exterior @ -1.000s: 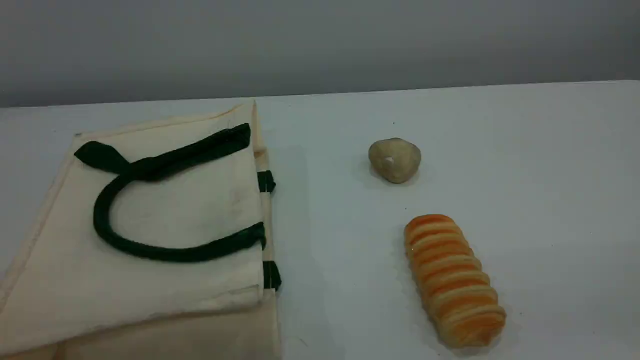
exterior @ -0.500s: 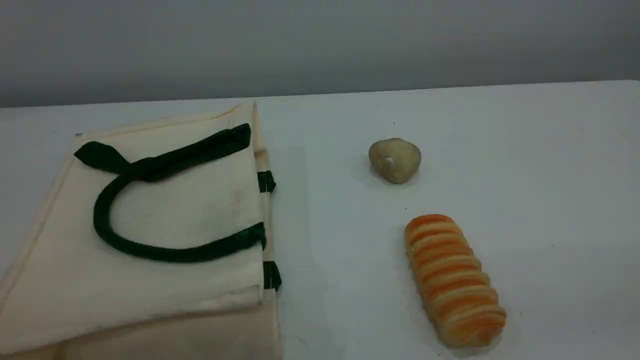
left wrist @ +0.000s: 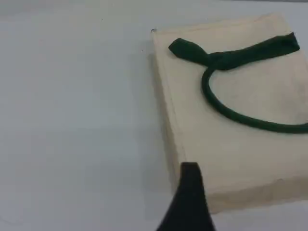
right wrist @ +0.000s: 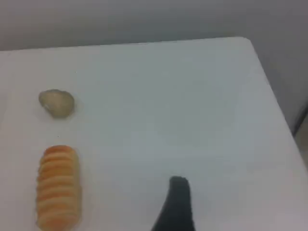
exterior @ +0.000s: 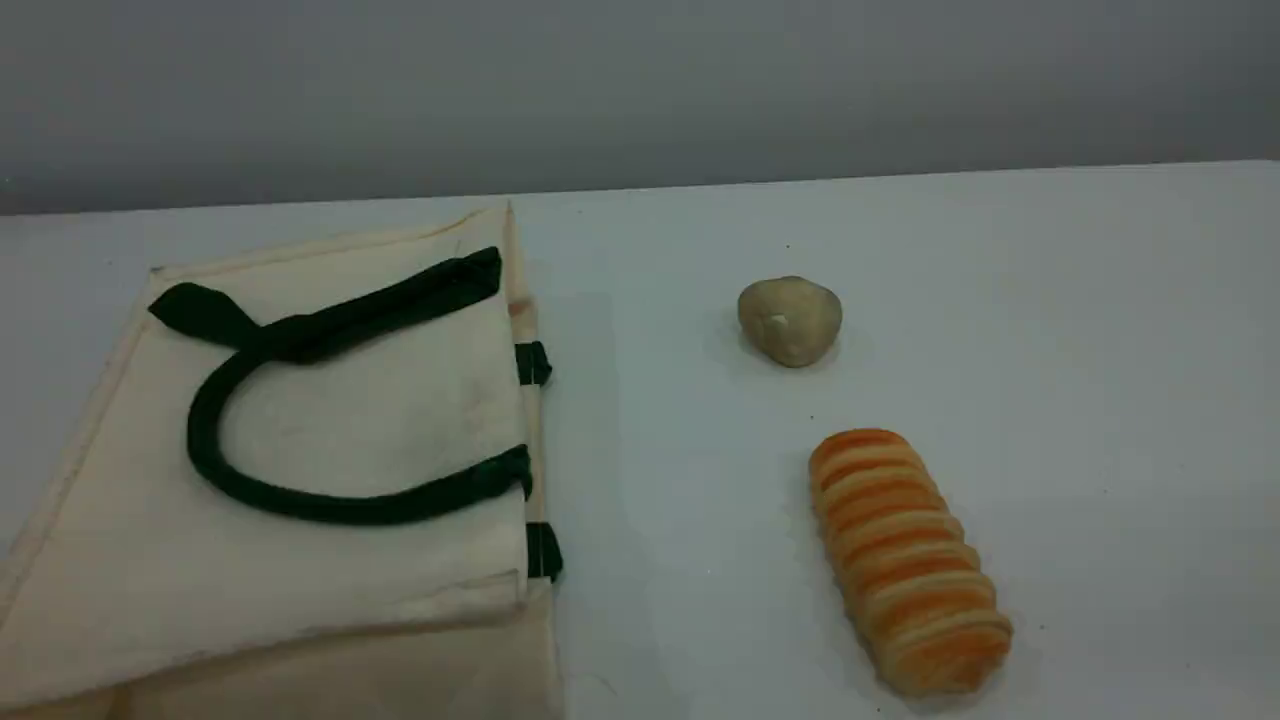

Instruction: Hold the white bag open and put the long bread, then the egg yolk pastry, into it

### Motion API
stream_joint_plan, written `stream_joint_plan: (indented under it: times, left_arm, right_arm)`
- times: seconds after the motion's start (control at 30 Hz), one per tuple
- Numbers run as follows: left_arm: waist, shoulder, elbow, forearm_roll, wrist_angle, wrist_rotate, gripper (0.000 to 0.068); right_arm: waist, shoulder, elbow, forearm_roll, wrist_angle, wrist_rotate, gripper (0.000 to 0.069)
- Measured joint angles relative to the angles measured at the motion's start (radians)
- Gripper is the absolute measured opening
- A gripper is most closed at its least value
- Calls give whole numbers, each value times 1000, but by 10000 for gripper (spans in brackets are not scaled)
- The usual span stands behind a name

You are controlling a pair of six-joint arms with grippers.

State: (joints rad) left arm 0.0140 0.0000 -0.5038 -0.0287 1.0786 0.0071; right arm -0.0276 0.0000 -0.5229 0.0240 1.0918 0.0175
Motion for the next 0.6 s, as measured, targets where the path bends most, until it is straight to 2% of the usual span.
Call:
stream_joint_plan:
  times: [0.2,0.37,0.5,0.6]
  left_arm:
    - [-5,9,0,0,0,-7,538]
    - [-60,99,-24,48,-34,-114,538]
    - [-97,219,-80,67,-88,-138,538]
    - [-97,326,-131,58,-117,-138,538]
  right_arm:
    - [21,0,0,11,-29,19,590]
    - [66,4,-6,16,-78,51,590]
    - [107,99,-14,15,-99,53,590]
    - [112,200,-32,12,-150,53,590]
